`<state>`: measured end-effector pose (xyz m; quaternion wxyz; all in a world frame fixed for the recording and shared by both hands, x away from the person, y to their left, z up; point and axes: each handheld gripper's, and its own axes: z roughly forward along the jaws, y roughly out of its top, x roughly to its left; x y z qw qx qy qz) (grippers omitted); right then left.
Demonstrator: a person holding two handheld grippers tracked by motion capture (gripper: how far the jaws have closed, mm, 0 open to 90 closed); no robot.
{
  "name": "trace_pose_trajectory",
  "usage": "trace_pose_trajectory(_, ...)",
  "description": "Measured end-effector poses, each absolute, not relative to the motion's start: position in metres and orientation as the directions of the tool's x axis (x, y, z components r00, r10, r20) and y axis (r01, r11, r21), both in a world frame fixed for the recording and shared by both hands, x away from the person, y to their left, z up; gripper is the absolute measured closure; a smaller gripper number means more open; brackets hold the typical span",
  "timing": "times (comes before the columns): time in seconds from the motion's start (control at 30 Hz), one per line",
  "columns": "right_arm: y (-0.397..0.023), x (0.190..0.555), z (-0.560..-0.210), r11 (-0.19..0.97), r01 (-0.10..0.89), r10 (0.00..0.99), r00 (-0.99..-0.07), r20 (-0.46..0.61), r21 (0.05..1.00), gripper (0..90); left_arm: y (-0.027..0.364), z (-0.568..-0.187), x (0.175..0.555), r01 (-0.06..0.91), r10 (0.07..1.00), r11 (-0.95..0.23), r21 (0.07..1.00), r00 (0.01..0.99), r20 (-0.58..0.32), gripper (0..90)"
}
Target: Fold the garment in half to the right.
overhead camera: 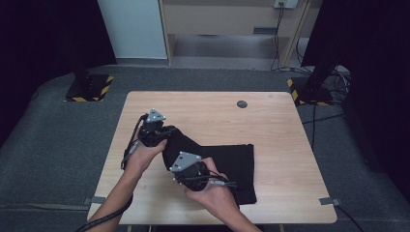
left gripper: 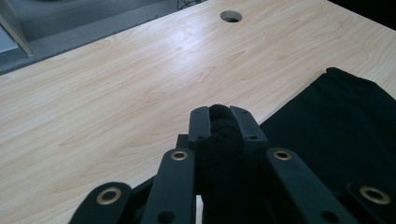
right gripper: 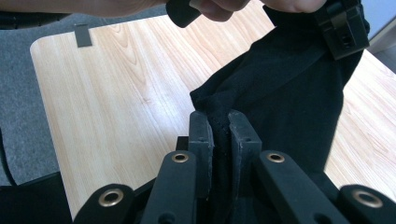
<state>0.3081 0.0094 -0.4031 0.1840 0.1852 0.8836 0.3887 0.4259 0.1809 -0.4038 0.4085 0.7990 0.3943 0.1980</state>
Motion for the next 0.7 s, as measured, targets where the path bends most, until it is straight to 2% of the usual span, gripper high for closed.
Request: trace_pose_trajectory(0.7, -0.018, 0.308, -0.403, 0.578, 0.236, 0.511, -0.851, -0.121, 0.781, 82.2, 0.138, -0.390, 0.426, 0.433, 0.760, -0.431, 0.792, 0.647, 0.060, 79.9)
